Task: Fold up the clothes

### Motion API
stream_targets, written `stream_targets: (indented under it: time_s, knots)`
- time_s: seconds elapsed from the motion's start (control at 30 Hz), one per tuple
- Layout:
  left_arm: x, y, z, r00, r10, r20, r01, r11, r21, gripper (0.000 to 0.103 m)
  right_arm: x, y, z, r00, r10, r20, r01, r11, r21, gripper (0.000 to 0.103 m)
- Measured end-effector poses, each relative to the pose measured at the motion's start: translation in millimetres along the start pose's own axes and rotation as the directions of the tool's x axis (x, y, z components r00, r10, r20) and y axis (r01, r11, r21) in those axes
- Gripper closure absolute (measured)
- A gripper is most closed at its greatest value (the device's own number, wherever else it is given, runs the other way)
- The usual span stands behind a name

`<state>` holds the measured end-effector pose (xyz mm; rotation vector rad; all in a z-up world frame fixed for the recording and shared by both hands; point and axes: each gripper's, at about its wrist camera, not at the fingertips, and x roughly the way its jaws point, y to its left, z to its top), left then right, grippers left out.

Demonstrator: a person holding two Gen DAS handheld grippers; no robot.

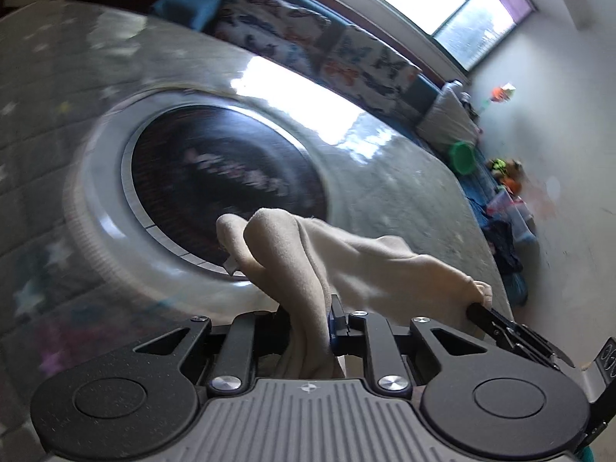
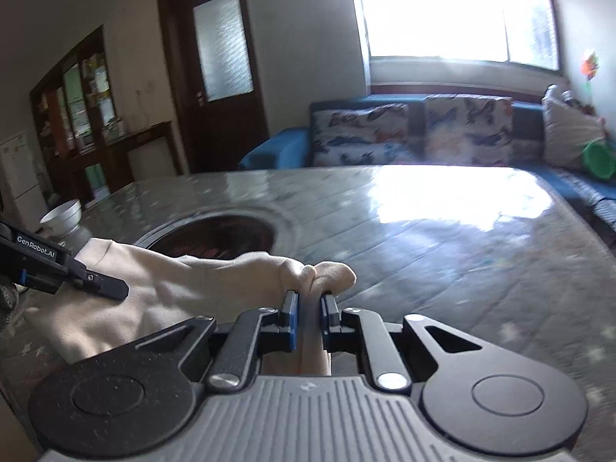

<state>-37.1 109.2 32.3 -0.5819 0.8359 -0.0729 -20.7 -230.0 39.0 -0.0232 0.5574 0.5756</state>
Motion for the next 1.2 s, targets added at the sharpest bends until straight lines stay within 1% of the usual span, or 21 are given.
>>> stream_targets:
  time_s: [0.13, 0.27, 0.47, 0.6, 0.73, 0.93, 1.03, 1.1, 1.13, 1.2]
  knots:
    - [19.1, -30.5, 6.4, 1.0, -0.026, -0.014, 0.027, 0.998, 0.054, 0.085, -18.9, -16.6, 7.2, 0.998, -0.062, 0.031, 0.062, 0.998, -0.003, 0.093]
    - [41.3, -59.5, 12.5, 0.998, -0.049, -0.04, 0.053, 0.994, 0.099, 0.085, -38.3, -41.3, 15.2, 0.989, -0.136, 0.056, 0.136, 0.991, 0.01, 0.093]
    - [73.9, -102.7, 20.2, 0.994, -0.072, -0.084, 0.085, 0.982, 0.166, 0.085, -56.6, -76.0, 20.1, 0.972, -0.225, 0.065, 0.223, 0.974, 0.034, 0.093]
    - [95.7, -126.8, 22.1, 0.99, -0.073, -0.117, 0.096, 0.975, 0.2, 0.085, -59.4, -96.7, 19.5, 0.962, -0.268, 0.055, 0.266, 0.963, 0.042, 0.093]
    - [116.1, -142.4, 22.7, 0.986, -0.074, -0.148, 0.105, 0.971, 0.213, 0.085, -60.1, -118.0, 17.3, 0.951, -0.308, 0.04, 0.306, 0.951, 0.053, 0.093]
    - [145.8, -165.1, 22.9, 0.978, -0.076, -0.196, 0.121, 0.966, 0.228, 0.084, -54.9, -147.5, 12.3, 0.939, -0.344, 0.013, 0.342, 0.936, 0.08, 0.093]
    - [156.9, -169.8, 23.0, 0.974, -0.068, -0.215, 0.12, 0.964, 0.238, 0.084, -48.5, -158.4, 8.0, 0.934, -0.357, -0.008, 0.356, 0.93, 0.088, 0.093]
    - [162.6, -170.9, 22.2, 0.974, -0.053, -0.22, 0.109, 0.962, 0.249, 0.084, -46.3, -163.7, 5.5, 0.928, -0.371, -0.012, 0.371, 0.924, 0.091, 0.097]
    - [164.8, -170.2, 21.9, 0.974, -0.047, -0.222, 0.103, 0.963, 0.249, 0.084, -45.6, -167.5, 4.2, 0.925, -0.379, -0.014, 0.379, 0.921, 0.096, 0.097]
    - [168.7, -167.7, 21.5, 0.973, -0.035, -0.227, 0.092, 0.965, 0.246, 0.084, -45.7, -176.5, 1.6, 0.927, -0.374, -0.019, 0.374, 0.92, 0.114, 0.097]
